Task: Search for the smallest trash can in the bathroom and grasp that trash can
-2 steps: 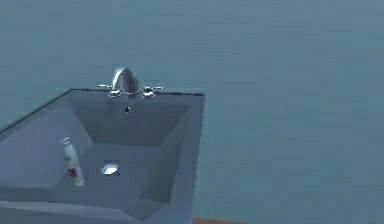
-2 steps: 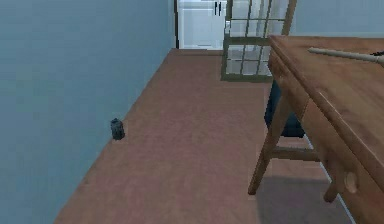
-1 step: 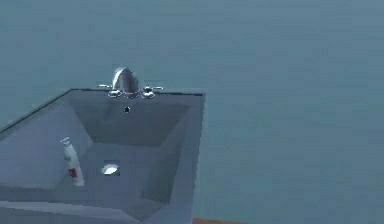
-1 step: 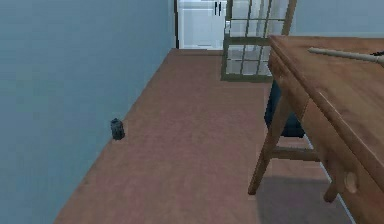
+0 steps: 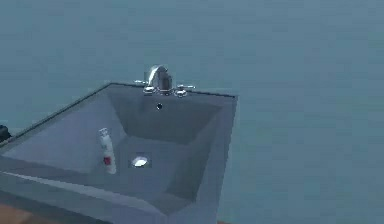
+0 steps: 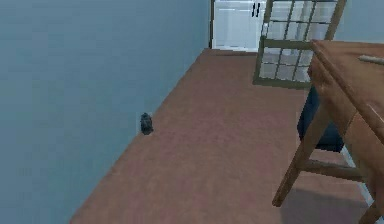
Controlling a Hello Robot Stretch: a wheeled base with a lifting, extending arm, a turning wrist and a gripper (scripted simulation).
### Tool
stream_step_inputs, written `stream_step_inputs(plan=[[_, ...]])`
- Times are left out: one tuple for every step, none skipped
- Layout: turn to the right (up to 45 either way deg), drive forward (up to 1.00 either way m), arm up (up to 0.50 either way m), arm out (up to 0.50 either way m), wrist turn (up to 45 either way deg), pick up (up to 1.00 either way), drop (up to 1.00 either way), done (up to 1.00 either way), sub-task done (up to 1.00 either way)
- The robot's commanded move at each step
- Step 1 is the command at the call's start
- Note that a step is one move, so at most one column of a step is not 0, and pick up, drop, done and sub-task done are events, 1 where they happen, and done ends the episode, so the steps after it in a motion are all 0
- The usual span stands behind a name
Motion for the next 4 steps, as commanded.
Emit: stream_step_inputs(plan=[[45.0, 0.00, 0.00, 0.00, 0.0, 0.00, 0.00, 0.00, 0.00], [45.0, 0.00, 0.00, 0.00, 0.0, 0.00, 0.00, 0.00, 0.00], [0.0, 0.15, 0.00, 0.00, 0.0, 0.00, 0.00, 0.00, 0.00], [6.0, 0.00, 0.00, 0.00, 0.0, 0.00, 0.00, 0.00, 0.00]])
